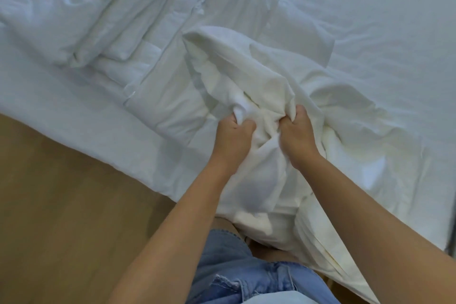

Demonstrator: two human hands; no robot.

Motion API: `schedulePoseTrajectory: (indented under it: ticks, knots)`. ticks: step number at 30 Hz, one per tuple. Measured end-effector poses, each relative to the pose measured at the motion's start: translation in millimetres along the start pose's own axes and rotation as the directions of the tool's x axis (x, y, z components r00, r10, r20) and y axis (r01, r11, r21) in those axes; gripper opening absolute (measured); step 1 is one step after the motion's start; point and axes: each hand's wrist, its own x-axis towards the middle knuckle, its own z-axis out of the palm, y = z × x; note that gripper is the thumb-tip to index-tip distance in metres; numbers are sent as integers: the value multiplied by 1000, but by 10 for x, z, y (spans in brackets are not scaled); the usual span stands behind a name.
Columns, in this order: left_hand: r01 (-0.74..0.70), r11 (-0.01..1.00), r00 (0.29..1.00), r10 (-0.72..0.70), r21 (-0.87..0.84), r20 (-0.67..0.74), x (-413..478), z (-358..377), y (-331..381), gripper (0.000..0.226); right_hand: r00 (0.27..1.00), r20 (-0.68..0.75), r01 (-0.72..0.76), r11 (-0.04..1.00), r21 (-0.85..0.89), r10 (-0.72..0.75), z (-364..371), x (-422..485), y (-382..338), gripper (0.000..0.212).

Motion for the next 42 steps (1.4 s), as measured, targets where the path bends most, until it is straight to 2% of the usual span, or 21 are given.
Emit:
schedulePoseTrajectory:
  ticks: [2,4,7,10,13,14,15,17,19,22,24,26,27,29,32,34,36,37,38,39,42]
  knots:
    - [-132,991,991,133,34,-11,-101,-239,330,13,996,31,85,996,4,-85,-84,-27,-204,14]
    - [-203,975,979,203,89,14,-67,-502,670,27,984,74,163,987,11,-163,-110,-46,-436,9]
    - [-201,952,979,187,231,80,158,-783,932,9,969,166,184,983,18,-184,34,-59,-702,14]
    - [-134,947,991,132,293,25,395,-895,860,19,955,272,130,991,-15,-121,256,-56,-788,21]
    - [-122,922,987,153,368,-57,609,-979,677,8,947,310,99,994,-37,-83,402,-11,-806,24]
    - [-113,873,977,186,474,-109,662,-1011,637,14,948,307,100,994,-44,-82,435,8,-817,23]
    - [-95,774,957,245,626,-157,696,-1027,612,26,948,308,104,993,-55,-83,461,27,-831,20]
    - [-63,520,918,365,852,-154,711,-999,558,64,943,322,110,991,-78,-79,494,52,-863,16]
    - [-151,343,896,443,927,-18,643,-906,513,100,932,351,138,985,-102,-95,476,42,-917,15]
    - [-531,49,742,508,846,437,548,-727,495,106,901,380,282,948,-149,-208,346,69,-1043,17]
    - [-704,75,653,459,706,603,521,-598,568,103,920,294,303,946,-117,-258,208,133,-1091,20]
    - [-764,122,601,490,633,631,545,-452,628,96,961,137,250,967,-53,-241,52,207,-1065,28]
    - [-771,107,588,498,628,638,559,-358,643,93,977,80,198,980,-10,-197,-22,230,-1026,31]
    - [-764,49,582,483,643,654,621,-139,621,81,995,54,83,991,103,-89,-125,226,-902,30]
    - [-730,-31,624,379,683,684,758,173,594,57,999,43,-3,971,238,-7,-225,119,-627,18]
    - [-717,-84,636,328,692,699,826,327,589,35,999,33,6,958,288,-16,-265,-10,-373,38]
    - [-699,21,674,353,715,649,863,426,616,22,998,51,11,955,297,-28,-243,-166,-113,80]
    - [-687,129,698,391,715,600,869,467,661,17,998,63,3,956,294,-22,-203,-233,-15,92]
    - [-677,248,718,433,693,546,878,510,721,13,998,59,6,959,284,-24,-159,-271,70,95]
    - [-659,348,740,460,666,491,898,556,804,9,999,40,19,965,261,-31,-129,-266,131,87]
    - [-543,572,835,446,615,323,1000,642,1064,9,991,-130,29,998,49,-22,-234,-27,97,37]
